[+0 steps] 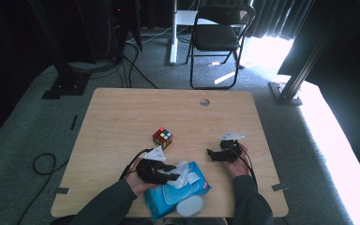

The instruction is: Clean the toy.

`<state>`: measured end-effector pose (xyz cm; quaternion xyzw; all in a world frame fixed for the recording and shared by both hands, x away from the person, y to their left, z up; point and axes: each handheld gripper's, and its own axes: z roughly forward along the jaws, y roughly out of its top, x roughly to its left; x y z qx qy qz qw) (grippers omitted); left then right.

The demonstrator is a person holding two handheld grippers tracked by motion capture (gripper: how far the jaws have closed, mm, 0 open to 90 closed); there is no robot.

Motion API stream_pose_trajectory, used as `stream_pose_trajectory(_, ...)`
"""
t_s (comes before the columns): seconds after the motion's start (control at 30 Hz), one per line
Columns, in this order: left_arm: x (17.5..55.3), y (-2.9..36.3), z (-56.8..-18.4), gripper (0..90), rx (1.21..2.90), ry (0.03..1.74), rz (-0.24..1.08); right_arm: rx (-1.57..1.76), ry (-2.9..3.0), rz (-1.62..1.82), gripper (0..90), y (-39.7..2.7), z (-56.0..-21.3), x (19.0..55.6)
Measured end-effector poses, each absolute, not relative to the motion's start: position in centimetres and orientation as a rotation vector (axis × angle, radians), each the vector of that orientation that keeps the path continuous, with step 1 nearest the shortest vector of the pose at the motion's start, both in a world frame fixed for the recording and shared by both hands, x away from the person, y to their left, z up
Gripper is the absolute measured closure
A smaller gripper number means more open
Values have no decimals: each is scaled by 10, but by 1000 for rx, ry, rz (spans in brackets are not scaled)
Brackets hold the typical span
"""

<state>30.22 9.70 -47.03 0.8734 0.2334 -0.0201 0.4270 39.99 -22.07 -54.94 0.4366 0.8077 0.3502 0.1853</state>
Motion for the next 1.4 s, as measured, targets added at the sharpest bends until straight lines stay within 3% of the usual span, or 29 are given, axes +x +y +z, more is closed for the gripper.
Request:
stream_pose_trajectory(0.07,303,95,-474,483,2192,601,-36,1230,2276,986,150,-221,-549,400)
stream_pose_trajectory(0.2,303,93,-479,475,2220,614,-22,1231,2276,987,150,-221,-549,400)
stream_pose_trajectory(0.57,299,90,-477,764,2240,569,-4,1231,2276,986,150,-221,-549,400)
stream_pose_trajectory(1.17,301,96,-470,784,2194,566,-25,1230,2276,987,150,-221,-549,400)
stream_pose_trajectory(1.4,301,104,-461,861,2177,565,17,1230,2276,987,150,-221,-549,400)
